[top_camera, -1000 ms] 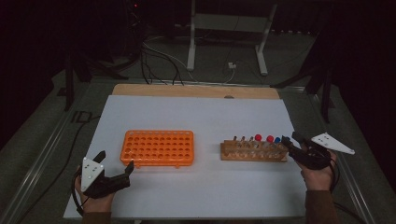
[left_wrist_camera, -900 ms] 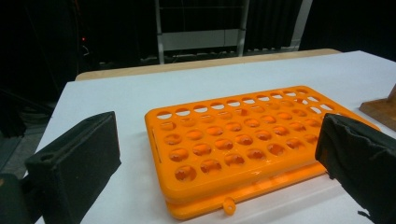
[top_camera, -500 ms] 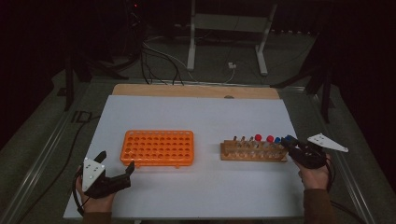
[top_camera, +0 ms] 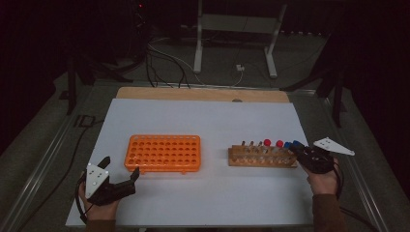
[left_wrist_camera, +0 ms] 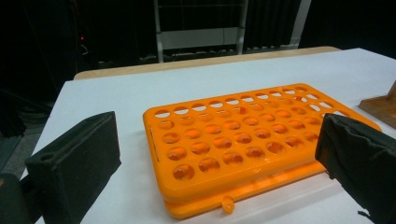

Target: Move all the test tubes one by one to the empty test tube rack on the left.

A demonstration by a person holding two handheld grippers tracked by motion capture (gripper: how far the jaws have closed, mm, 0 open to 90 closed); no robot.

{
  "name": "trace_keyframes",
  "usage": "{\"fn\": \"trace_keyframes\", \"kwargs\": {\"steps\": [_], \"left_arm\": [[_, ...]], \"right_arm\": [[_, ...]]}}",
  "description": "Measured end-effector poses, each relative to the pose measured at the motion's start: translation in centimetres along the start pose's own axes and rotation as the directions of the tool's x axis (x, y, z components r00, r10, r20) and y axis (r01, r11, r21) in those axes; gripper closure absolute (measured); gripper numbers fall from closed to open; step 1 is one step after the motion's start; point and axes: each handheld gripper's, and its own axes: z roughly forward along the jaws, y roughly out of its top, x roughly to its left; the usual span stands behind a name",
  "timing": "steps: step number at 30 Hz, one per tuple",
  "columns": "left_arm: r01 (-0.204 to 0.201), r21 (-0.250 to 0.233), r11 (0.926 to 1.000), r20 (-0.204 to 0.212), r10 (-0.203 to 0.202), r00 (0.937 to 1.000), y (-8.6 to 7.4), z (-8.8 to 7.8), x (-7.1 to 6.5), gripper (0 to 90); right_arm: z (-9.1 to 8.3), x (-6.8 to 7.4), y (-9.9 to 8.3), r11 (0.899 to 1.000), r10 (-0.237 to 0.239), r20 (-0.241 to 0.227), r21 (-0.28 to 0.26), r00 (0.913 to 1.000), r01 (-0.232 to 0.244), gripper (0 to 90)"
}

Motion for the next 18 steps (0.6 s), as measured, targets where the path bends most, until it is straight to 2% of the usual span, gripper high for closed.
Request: {"fn": "trace_keyframes", "kwargs": {"steps": [5,8,18], "left_arm": [[0.001,0.002,1.0,0.0,-0.001,1.0,0.0,0.0,0.0,0.5],[0.0,0.002,1.0,0.0,0.0,1.0,0.0,0.0,0.0,0.5],[-0.001,0.01,0.9999,0.004,0.001,1.0,0.0,0.1,0.0,0.5]], "right_arm": [[0.2,0.1,-0.3,1.0,0.007,-0.001,0.008,1.0,-0.007,76.1],[0.1,0.3,-0.2,1.0,-0.009,0.0,0.008,1.0,0.009,76.5],[-1.5,0.6,1.2,0.999,-0.024,0.013,-0.037,0.9996,0.025,76.5]]}}
